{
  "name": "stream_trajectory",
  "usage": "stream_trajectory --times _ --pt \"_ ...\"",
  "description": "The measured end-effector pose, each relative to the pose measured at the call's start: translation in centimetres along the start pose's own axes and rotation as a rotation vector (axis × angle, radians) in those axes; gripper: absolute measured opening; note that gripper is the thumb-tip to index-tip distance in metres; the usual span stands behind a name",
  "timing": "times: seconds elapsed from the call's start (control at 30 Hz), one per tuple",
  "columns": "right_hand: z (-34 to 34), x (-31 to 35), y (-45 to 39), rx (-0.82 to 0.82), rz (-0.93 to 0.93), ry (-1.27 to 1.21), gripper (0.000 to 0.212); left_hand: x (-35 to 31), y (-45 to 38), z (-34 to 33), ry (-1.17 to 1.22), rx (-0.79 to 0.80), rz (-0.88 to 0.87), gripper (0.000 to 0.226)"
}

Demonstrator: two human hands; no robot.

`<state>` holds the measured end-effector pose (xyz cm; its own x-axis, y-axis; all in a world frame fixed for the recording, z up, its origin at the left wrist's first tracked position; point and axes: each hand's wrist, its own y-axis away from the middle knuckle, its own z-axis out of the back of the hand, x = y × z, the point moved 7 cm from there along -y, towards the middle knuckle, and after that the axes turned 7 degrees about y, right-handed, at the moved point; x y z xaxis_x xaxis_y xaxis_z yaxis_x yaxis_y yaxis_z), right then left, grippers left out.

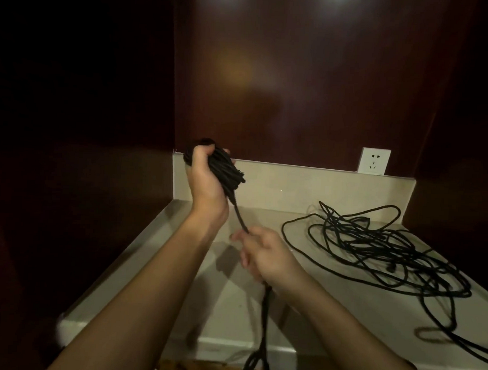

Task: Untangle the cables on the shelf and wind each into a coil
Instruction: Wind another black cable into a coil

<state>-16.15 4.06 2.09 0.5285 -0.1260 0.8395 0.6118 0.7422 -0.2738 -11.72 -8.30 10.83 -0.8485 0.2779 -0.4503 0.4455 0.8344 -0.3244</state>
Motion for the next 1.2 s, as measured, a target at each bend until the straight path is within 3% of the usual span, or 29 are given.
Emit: stream_trajectory --times 0.07,0.1,0.2,0.27,0.37,0.47,0.6,0.73,0.83,0.9,1.07,1.2 --pt "-1.5 -0.9 1.3 0.144 -0.134 -0.188 0.022 -2.1 0.1 0.0 -0.287 0.047 -0.278 0.023" --pt "-1.6 -1.1 1.7 0.148 -0.117 -0.145 0.025 -3.0 0.6 -0.4 -0.456 0.110 -0.398 0.027" --pt "1.3 -0.5 1.1 -0.094 0.101 0.421 0.035 -3.4 2.0 -1.3 -0.964 0.363 -0.615 0.049" --pt "3.3 1.5 1.1 -0.272 0.298 0.781 0.036 -2.7 2.4 -1.3 -1.290 0.511 -0.681 0.059" --pt "4.5 5.5 1.9 -0.368 0.694 0.864 0.033 -0.6 2.3 -1.0 -1.555 0.754 -0.536 0.062" --pt "5.6 7.1 1.8 -0.368 0.876 0.788 0.034 1.0 2.7 0.1 -1.335 0.889 -0.102 0.049" --pt "6.3 7.4 1.3 -0.349 0.906 0.704 0.041 1.9 3.8 1.1 -1.188 0.951 0.134 0.055" --pt "6.7 7.4 0.0 -0.180 0.752 0.649 0.050 2.8 6.2 1.7 -1.094 1.088 0.453 0.055" --pt "6.3 7.0 -0.8 0.002 0.628 0.641 0.049 3.1 7.1 2.2 -1.153 1.217 0.609 0.027" --pt "5.4 6.6 -1.1 0.128 0.543 0.562 0.041 3.1 7.0 2.8 -1.174 1.211 0.673 0.019" --pt "4.8 3.8 -1.3 0.393 0.250 0.204 0.017 1.8 5.1 3.8 -1.150 1.101 0.593 0.034" --pt "5.3 1.1 -0.8 0.475 0.091 0.241 0.009 1.2 3.8 4.9 -1.250 1.005 0.500 0.038"
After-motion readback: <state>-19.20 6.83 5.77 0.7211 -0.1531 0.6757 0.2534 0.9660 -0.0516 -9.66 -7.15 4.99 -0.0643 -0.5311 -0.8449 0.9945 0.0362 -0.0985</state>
